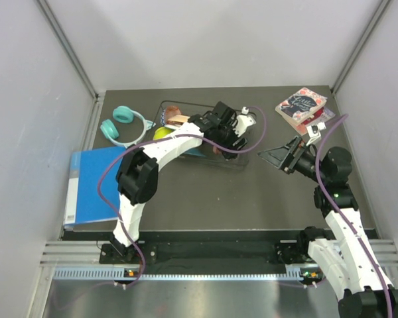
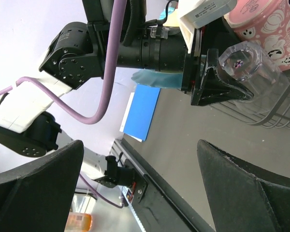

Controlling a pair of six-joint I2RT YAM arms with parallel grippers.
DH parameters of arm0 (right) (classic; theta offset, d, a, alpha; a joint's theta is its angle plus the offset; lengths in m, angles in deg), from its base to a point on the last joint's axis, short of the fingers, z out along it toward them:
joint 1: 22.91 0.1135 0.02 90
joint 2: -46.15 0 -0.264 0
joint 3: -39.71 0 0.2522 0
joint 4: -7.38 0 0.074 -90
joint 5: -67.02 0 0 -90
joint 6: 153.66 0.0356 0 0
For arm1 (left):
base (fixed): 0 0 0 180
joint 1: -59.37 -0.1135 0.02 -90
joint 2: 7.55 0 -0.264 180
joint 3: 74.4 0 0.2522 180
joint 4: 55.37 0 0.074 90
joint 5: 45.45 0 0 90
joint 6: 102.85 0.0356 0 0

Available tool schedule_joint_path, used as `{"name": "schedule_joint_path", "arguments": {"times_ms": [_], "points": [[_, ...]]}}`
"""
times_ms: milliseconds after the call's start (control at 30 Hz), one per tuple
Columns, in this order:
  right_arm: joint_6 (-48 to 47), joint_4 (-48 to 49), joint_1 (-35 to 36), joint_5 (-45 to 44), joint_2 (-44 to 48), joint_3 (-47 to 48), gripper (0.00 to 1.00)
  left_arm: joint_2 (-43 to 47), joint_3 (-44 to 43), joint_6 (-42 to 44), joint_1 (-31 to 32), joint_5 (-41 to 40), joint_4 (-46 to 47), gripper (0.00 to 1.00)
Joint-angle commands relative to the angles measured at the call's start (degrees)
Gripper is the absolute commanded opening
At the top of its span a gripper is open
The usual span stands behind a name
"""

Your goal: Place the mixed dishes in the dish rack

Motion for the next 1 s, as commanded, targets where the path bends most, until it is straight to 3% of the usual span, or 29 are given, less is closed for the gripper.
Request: {"name": "schedule_joint_path", "arguments": {"times_ms": [0, 400, 967], "points": [[0.12, 2.96, -0.23, 0.86, 0.35, -0.31, 1.00, 1.78, -2.51, -0.30, -1.63, -1.63, 3.27, 0.00], [-0.15, 3.40, 0.03, 1.04, -0.53, -0.93, 1.00, -2.97, -12.88, -2.32, -2.43, 1.09, 1.51, 0.00], [-0.59, 3.49, 0.03, 1.65, -0.35, -1.10, 1.00, 3.27, 6.80, -4.87, -2.34, 3.65, 11.45, 0.00]]}}
